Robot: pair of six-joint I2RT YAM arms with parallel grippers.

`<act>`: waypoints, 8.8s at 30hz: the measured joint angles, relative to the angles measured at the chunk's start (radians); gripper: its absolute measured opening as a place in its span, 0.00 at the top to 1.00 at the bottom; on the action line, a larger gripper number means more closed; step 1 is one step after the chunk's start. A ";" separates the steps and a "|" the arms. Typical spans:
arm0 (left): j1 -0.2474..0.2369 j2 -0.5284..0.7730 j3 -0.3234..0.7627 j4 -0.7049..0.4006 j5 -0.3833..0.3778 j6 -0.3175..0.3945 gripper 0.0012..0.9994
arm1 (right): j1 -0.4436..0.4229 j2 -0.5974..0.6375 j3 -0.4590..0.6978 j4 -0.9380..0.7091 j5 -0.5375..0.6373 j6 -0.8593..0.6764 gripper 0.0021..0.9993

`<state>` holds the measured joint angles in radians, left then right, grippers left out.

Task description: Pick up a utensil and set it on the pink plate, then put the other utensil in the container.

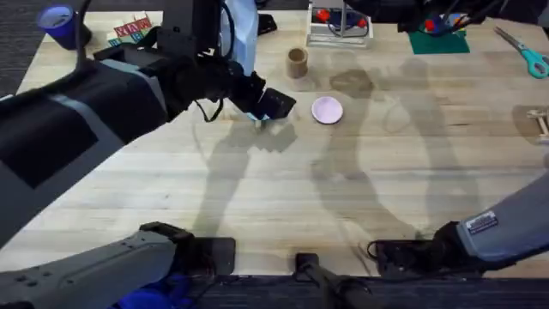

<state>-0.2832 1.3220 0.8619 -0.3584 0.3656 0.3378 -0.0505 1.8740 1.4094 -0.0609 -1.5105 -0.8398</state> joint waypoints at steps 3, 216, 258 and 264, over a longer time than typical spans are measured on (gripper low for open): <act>0.000 0.000 0.000 0.000 0.000 0.000 0.01 | 0.014 0.000 0.000 0.050 -0.002 -0.004 0.97; 0.000 0.000 0.000 -0.020 0.000 0.000 0.01 | 0.080 0.431 0.615 0.374 0.319 1.222 0.00; 0.000 0.000 0.000 -0.050 0.000 0.000 0.01 | 0.147 0.236 1.159 -1.556 1.520 0.574 0.00; 0.000 0.000 0.000 -0.050 0.000 0.000 0.01 | 0.147 0.033 0.837 -1.498 1.526 0.577 0.00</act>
<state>-0.2832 1.3220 0.8619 -0.4084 0.3653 0.3378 0.0967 1.9069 2.2466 -1.5586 0.0154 -0.2626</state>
